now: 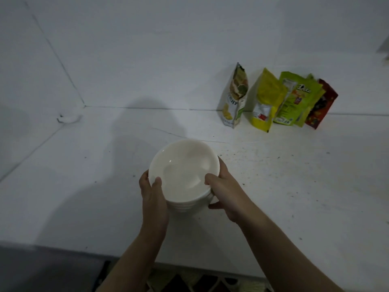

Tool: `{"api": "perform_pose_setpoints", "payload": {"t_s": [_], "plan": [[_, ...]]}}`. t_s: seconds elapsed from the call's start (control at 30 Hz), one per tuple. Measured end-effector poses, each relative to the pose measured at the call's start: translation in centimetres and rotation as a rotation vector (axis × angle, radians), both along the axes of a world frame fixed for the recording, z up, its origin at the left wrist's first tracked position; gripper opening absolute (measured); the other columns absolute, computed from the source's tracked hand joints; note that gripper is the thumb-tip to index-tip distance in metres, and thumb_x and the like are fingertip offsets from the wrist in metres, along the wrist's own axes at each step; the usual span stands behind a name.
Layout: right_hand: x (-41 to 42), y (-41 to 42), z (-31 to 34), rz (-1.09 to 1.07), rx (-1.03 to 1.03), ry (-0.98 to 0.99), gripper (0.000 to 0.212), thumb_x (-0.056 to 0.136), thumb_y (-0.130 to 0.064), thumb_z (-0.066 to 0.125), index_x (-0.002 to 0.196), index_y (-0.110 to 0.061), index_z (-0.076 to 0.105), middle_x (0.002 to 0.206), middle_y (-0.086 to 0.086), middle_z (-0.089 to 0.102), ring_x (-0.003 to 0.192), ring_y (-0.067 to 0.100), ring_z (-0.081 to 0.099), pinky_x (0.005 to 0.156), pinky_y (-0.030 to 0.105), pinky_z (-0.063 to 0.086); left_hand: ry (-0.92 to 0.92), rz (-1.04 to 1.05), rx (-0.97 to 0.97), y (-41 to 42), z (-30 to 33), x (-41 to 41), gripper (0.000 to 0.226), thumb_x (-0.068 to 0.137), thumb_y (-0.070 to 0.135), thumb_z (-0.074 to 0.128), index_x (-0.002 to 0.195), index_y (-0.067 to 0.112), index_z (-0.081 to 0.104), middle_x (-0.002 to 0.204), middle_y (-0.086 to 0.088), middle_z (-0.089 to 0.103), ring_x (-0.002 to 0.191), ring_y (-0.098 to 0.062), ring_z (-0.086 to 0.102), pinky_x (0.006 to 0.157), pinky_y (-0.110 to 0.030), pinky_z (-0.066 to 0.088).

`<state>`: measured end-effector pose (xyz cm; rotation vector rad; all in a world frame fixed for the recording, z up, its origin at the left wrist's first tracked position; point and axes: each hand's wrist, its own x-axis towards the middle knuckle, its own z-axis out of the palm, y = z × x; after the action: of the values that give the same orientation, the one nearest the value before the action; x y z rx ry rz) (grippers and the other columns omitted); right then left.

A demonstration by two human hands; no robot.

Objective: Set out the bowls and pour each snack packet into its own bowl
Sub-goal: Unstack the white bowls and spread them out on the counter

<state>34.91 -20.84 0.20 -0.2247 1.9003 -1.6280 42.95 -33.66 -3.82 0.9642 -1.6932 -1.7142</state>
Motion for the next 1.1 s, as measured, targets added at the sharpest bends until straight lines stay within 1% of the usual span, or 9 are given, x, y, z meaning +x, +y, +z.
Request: {"api": "perform_pose_setpoints", "payload": {"t_s": [0.13,0.33,0.47,0.67,0.73,0.8,0.87,1.03,1.1], "plan": [[1.1,-0.5,0.2,-0.032,0.048,0.214,0.053,0.092,-0.022,0.052,0.139,-0.043,0.038,0.109,-0.023,0.054,0.101,0.004,0.054,0.077,0.027,0.05,-0.014,-0.021,-0.012,-0.8,-0.1,0.9,0.04,0.104,0.023,0.037,0.143,0.029,0.028,0.129,0.0,0.044,0.112,-0.02,0.046,0.081,-0.029,0.041],[1.1,-1.7,1.1,-0.068,0.257,0.556,0.065,0.08,-0.03,0.042,0.144,-0.043,0.035,0.134,-0.007,0.055,0.121,0.027,0.049,0.1,0.046,0.044,-0.01,-0.062,-0.081,-1.0,-0.2,1.2,0.047,0.102,0.018,0.042,0.145,0.028,0.027,0.13,0.002,0.042,0.115,-0.02,0.046,0.086,-0.03,0.041],[1.0,-1.9,1.9,-0.065,0.428,0.853,0.061,0.095,-0.014,0.041,0.15,-0.039,0.03,0.152,-0.012,0.043,0.123,0.025,0.053,0.101,0.037,0.044,-0.047,-0.129,-0.195,-1.8,-0.8,1.1,0.051,0.101,0.021,0.047,0.147,0.028,0.027,0.139,0.002,0.039,0.121,-0.018,0.044,0.088,-0.03,0.041],[1.1,-1.7,1.8,-0.271,0.129,0.701,0.058,0.095,-0.009,0.041,0.142,-0.042,0.04,0.105,-0.015,0.065,0.082,0.001,0.06,0.063,0.019,0.05,-0.025,-0.18,-0.357,-2.7,-0.4,1.1,0.057,0.097,0.054,0.038,0.149,0.032,0.029,0.15,0.005,0.03,0.14,-0.019,0.031,0.115,-0.046,0.032],[1.2,-1.5,2.3,-0.341,0.014,0.614,0.059,0.095,-0.007,0.042,0.139,-0.045,0.043,0.095,-0.027,0.063,0.082,-0.007,0.059,0.057,0.014,0.049,-0.007,-0.199,-0.44,-2.7,0.0,1.2,0.053,0.09,0.067,0.027,0.141,0.055,0.026,0.154,0.007,0.026,0.147,-0.022,0.018,0.118,-0.053,0.025],[1.2,-1.2,2.8,-0.387,-0.1,0.485,0.06,0.093,-0.007,0.042,0.134,-0.052,0.046,0.097,-0.036,0.06,0.09,0.0,0.061,0.058,0.023,0.052,0.009,-0.227,-0.538,-2.6,0.9,1.1,0.039,0.088,0.07,0.02,0.126,0.078,0.016,0.159,0.012,0.019,0.151,-0.014,0.001,0.122,-0.051,0.01],[1.2,-0.6,3.4,-0.412,-0.175,0.387,0.06,0.093,-0.006,0.042,0.127,-0.056,0.049,0.101,-0.031,0.061,0.091,0.011,0.061,0.052,0.021,0.048,0.04,-0.224,-0.587,-2.0,2.0,0.8,0.042,0.087,0.069,0.02,0.127,0.073,0.009,0.157,0.018,0.012,0.149,-0.006,-0.004,0.122,-0.04,0.004],[1.0,2.1,4.5,-0.461,-0.277,0.218,0.055,0.091,-0.004,0.042,0.11,-0.054,0.056,0.103,-0.014,0.062,0.084,0.018,0.056,0.051,0.026,0.044,0.282,-0.293,-0.375,0.9,4.8,-0.9,0.056,0.085,0.058,0.036,0.138,0.039,0.031,0.132,0.012,0.05,0.116,0.009,0.049,0.089,-0.002,0.04],[0.8,3.5,4.9,-0.494,-0.298,0.19,0.053,0.091,-0.006,0.043,0.107,-0.054,0.057,0.104,-0.011,0.062,0.086,0.02,0.057,0.057,0.032,0.045,0.38,-0.344,-0.264,2.0,5.4,-1.6,0.055,0.077,0.058,0.042,0.128,0.037,0.034,0.119,0.017,0.052,0.102,0.012,0.054,0.08,-0.007,0.045]]}}
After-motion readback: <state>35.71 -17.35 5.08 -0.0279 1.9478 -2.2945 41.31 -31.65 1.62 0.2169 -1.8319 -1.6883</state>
